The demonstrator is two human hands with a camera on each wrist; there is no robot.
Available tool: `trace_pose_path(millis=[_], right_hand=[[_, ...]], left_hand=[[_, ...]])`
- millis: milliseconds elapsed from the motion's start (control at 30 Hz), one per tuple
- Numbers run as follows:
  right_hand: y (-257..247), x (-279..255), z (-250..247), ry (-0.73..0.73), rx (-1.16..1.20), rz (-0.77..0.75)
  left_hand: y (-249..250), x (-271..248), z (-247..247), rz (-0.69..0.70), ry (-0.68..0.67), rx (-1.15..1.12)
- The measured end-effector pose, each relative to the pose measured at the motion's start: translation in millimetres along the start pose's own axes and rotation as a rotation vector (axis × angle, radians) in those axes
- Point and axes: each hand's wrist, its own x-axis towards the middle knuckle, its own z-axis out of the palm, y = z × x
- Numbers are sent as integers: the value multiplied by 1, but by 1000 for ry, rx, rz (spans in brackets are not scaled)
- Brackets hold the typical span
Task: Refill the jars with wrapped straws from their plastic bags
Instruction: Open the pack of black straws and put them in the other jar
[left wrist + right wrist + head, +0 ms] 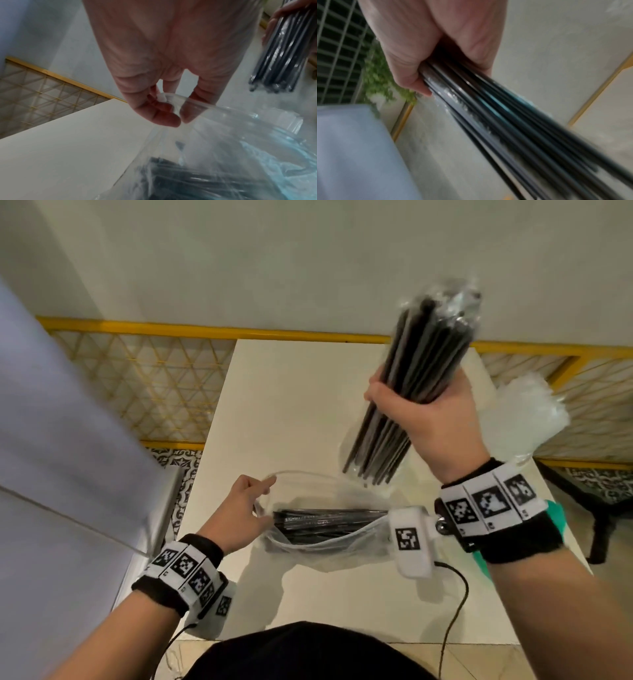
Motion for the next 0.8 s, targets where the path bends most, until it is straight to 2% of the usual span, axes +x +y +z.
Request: trace_pose_path(millis=[100,167,400,533,667,800], right_hand=[[-1,28,-18,194,41,-62],[15,41,-22,233,44,-43],[103,36,-5,127,-127,263],[131,26,-10,127,-281,324],[129,18,-18,140,-302,282],[102,12,-19,110,-624,26]], left_hand=[[0,2,-1,-22,4,20],[0,3,-1,-32,13,19],[-3,2,-3,-58,21,32],[-5,0,-5,-62,29,31],[-5,-1,-8,-43,70,15],[-1,-1,-9,-40,89,-16]])
